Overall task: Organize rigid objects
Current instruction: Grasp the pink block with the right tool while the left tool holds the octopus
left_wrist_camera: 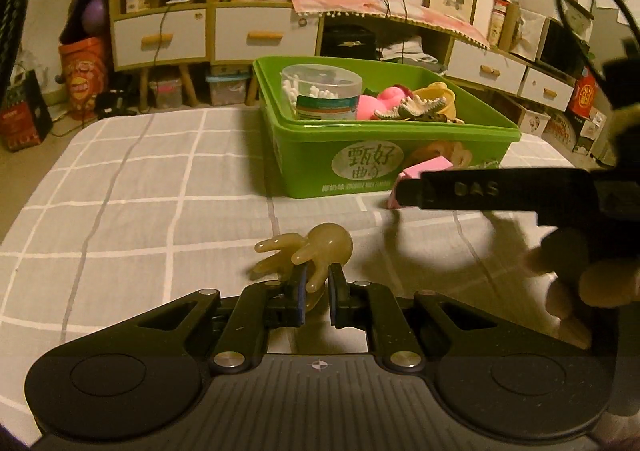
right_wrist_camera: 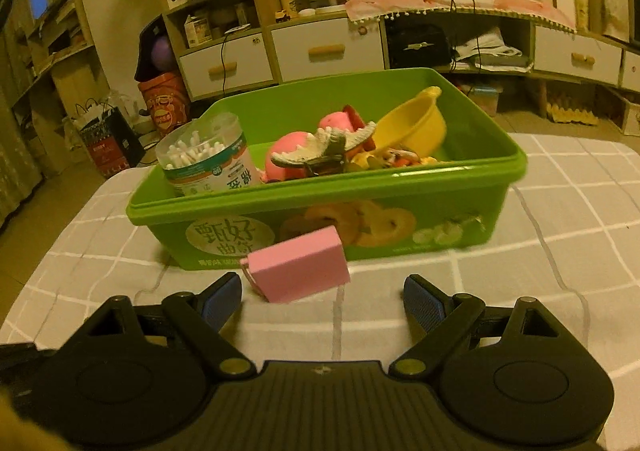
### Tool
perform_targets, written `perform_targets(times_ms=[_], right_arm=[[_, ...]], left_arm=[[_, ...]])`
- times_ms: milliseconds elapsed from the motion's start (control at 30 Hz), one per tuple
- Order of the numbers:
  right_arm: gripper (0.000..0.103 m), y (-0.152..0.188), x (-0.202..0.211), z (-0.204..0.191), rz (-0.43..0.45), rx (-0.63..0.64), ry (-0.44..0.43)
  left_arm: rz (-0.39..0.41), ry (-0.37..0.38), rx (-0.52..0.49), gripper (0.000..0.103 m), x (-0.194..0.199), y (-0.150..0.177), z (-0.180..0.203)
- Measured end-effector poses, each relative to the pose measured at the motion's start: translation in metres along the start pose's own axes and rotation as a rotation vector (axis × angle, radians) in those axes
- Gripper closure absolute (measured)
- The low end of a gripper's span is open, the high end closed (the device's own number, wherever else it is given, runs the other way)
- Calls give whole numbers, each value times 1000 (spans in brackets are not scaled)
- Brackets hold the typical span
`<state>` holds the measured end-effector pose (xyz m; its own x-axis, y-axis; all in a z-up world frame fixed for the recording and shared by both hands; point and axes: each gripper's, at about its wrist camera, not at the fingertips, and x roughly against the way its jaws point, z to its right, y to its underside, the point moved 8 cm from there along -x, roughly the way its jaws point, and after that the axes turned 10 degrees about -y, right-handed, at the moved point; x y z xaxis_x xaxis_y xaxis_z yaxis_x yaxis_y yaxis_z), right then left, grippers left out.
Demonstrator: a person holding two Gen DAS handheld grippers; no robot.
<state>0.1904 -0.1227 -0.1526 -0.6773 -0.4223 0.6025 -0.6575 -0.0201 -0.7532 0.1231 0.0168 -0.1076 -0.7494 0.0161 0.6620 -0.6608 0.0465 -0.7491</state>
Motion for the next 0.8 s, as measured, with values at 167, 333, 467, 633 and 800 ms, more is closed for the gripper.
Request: perform_targets(times_ms=[167,333,467,633,800], right_arm=[[28,-6,-7,-4,3,12,9],[35,-12,-10,-8,11,25,1],[56,-15,-11,-10,5,33,-6],[58,-14,-5,-7,1,6,-29],[58,-11,13,4,5,-52,-35]], left_arm=[[1,-3,-1,90,0,0,0],[1,-7,-2,90,2,2,-1],[1,-13,-6,90,4,3,-2],[-2,-18,-4,90,6,4,-1],[-7,-6,6,92,8,2,2]])
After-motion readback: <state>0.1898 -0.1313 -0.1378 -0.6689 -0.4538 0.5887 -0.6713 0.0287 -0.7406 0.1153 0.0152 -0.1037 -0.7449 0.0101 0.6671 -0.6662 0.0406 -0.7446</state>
